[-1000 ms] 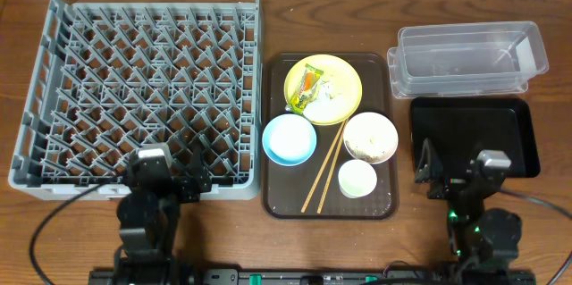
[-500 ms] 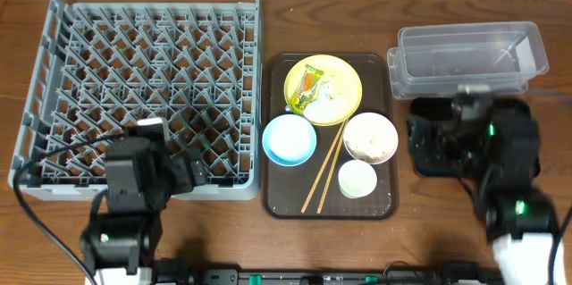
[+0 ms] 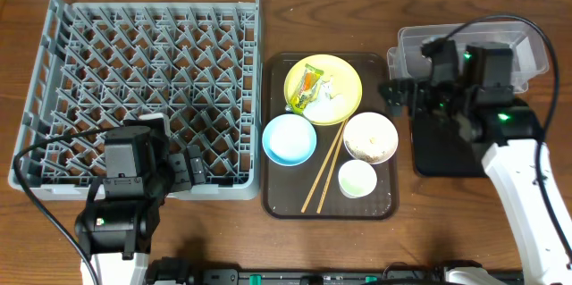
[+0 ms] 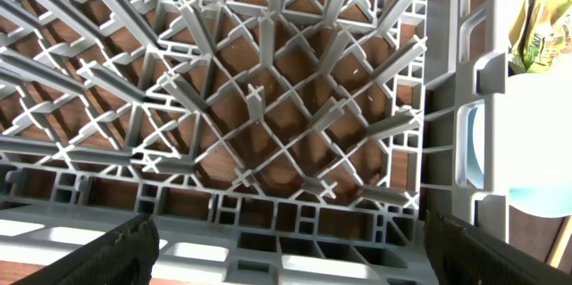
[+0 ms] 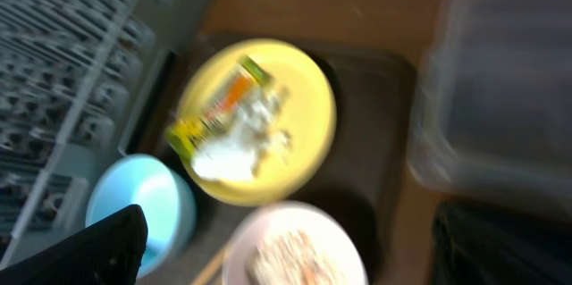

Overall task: Sort waste into correct bins and load items into the dishwasher rack
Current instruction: 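Reach the right gripper to the yellow plate and grasp the tissue, then carry the tissue with the right gripper over the clear bin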

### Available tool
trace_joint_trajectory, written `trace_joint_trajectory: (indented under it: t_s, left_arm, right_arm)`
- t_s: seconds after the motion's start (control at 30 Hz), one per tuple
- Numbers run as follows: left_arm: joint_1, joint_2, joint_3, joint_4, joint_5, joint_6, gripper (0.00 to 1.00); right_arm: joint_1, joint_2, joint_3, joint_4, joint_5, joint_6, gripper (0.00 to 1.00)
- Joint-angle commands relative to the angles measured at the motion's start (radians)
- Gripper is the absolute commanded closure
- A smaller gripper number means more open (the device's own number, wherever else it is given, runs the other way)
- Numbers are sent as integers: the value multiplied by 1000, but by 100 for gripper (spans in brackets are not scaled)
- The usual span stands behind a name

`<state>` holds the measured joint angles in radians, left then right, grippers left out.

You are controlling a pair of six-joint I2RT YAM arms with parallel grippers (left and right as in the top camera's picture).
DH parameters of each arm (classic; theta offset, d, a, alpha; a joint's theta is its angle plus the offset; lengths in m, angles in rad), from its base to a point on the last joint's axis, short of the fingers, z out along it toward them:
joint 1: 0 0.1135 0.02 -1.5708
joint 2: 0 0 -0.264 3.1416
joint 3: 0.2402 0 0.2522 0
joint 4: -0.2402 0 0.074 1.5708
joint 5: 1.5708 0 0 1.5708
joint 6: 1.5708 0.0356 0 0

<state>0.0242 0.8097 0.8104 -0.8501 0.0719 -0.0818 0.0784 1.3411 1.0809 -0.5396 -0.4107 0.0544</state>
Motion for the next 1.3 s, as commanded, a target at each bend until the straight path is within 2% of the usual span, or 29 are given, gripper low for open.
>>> trace_joint_trajectory:
  t_s: [0.0,0.13,0.3,0.37,0.67,0.77,0.8,0.87,0.93,1.03,1.17,1.27]
  left_arm:
    - [-3,-2,23,-1,6,-9,4]
    - [-3,-2,22,2,6,-9,4]
    - [-3,-1,22,10,6,-9,4]
    - [-3,-1,22,10,6,-9,4]
    - [-3,0,22,13,6,-9,4]
    - [-3,0,22,13,6,-9,4]
    - [-3,0,22,13,6,-9,4]
    - [-3,-1,22,13,6,-9,4]
    - [-3,-1,22,13,6,-9,4]
    - [-3,-1,22,14,6,-9,4]
    - [-3,-1,22,14,6,-9,4]
    - [-3,0,22,14,6,-9,4]
  right_arm:
    - [87,47,21,59,0,55,1]
    - [206,129,21,132,126,87,1]
    - [316,246,21,206,278,187,22]
    - [344,296,21,213,349,242,25]
    - [426,510,21,318,370,325,36]
    - [431,552,21,332,370,355,47]
    - [431,561,21,337,369,361,53]
    - [431,567,21,341,369,361,65]
    - [430,561,24,346,369,360,70]
    - [416,521,35,349,378,360,83]
    - [370,418,50,346,439,356,85]
    - [320,323,51,346,503,357,92]
